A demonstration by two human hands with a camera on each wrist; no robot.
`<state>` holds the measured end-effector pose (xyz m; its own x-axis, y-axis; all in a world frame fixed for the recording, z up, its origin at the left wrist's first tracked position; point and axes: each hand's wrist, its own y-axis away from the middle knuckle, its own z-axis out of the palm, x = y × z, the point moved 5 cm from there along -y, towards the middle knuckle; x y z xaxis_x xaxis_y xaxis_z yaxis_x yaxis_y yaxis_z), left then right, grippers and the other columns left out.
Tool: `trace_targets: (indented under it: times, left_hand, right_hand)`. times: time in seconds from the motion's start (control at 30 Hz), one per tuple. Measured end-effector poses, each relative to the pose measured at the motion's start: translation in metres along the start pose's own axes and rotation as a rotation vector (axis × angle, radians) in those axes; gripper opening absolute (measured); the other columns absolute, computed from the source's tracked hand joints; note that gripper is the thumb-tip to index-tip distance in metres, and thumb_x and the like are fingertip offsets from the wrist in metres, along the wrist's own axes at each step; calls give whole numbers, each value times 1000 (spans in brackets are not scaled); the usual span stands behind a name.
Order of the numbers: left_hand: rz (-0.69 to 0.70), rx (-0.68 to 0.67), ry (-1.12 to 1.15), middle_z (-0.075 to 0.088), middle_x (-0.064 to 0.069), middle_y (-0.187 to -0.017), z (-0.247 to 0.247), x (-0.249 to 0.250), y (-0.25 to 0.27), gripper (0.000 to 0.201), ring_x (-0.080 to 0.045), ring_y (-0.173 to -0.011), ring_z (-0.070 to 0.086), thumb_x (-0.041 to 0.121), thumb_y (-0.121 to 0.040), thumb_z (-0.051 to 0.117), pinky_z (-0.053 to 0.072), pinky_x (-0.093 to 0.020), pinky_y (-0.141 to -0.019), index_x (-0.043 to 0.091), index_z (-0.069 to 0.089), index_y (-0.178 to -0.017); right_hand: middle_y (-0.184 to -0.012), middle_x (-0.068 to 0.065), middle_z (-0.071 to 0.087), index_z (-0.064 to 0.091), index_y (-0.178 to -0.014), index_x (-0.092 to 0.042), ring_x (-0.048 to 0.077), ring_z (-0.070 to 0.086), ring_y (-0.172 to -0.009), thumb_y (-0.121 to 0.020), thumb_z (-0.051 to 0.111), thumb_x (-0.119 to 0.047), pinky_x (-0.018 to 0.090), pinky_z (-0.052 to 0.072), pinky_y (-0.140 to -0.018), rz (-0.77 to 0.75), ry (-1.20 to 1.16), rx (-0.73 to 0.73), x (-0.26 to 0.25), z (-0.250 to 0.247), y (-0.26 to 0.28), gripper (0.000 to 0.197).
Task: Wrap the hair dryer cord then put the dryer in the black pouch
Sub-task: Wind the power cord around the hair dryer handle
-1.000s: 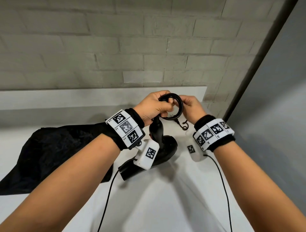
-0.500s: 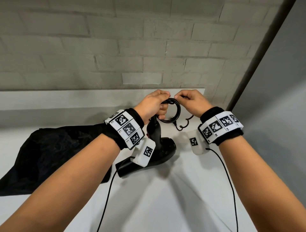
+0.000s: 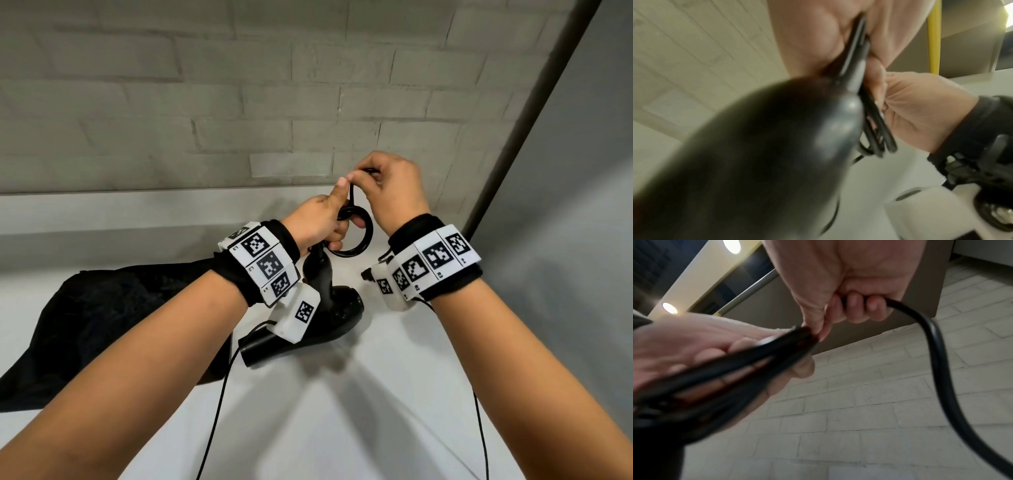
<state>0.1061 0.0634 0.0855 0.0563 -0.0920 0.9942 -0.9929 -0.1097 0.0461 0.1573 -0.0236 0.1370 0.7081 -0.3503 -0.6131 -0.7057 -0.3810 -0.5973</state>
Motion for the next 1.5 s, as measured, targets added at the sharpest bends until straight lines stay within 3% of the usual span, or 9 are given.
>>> trace_targets:
  times: [0.1,0.3,0.47,0.63,0.8,0.87,1.13,1.33,1.5]
  left_hand:
    - [-5,73,133,29,7,-37,-5,-1,0,60,-7,-31,24,52,-95,19,31,-15,-36,8,47,-65]
    - [55,256,253,38,-5,-57,-17,-4,-6,52,-13,-45,31,47,-96,31,33,-15,-38,3,53,-78]
    - [8,288,260,45,7,-37,-20,-7,-8,54,-9,-33,43,51,-95,31,41,-21,-47,13,49,-61]
    - [-58,225,286,36,9,-32,-17,-8,-5,55,-8,-27,34,60,-89,34,35,-18,-42,15,45,-59]
    - [-28,177,327,31,6,-41,-17,-8,-6,37,-6,-29,23,39,-92,48,24,-16,-36,13,43,-67]
    - [-2,151,345,26,10,-37,-17,-8,-4,34,-4,-29,20,37,-93,48,23,-16,-36,12,42,-70]
    - [47,134,262,27,14,-35,-16,-6,-6,31,-2,-29,20,33,-95,45,23,-14,-35,14,38,-71]
    - [55,242,235,41,9,-41,-25,-6,-8,38,-3,-28,22,32,-98,37,22,-13,-34,12,41,-66]
    - [48,238,198,32,11,-30,-24,-6,-9,41,-4,-26,21,32,-98,36,21,-14,-34,11,42,-62]
  right_hand:
    - [-63,-11,56,58,-66,-17,-10,53,-55,-81,63,-14,5,41,-58,52,-197,9,-4,-3,8,16]
    - [-68,-8,62,64,-77,-12,-12,56,-54,-85,57,-7,3,43,-56,36,-310,-49,-13,13,41,11]
    - [-95,11,71,64,-104,-3,20,69,-84,-83,49,-18,37,56,-83,0,-262,-63,-3,34,64,30]
    - [-96,14,71,64,-103,-3,23,69,-85,-84,48,-16,42,56,-82,-73,-210,-57,1,38,65,28]
    - [-81,-12,65,61,-90,-5,-8,61,-67,-85,46,-17,13,50,-67,-37,-247,3,18,36,65,20]
    - [-68,-22,52,56,-85,-4,-6,53,-56,-85,45,-18,7,37,-55,-12,-222,42,28,36,66,18]
    - [-61,-13,42,40,-88,-15,-1,45,-48,-86,46,-14,10,33,-48,31,-253,30,42,43,72,7]
    - [-68,-6,51,52,-86,-26,3,47,-64,-87,33,-36,13,39,-63,47,-428,-123,62,31,83,21]
    - [-78,2,57,58,-90,-13,-2,54,-70,-87,40,-3,3,39,-64,250,-194,-52,119,16,86,21]
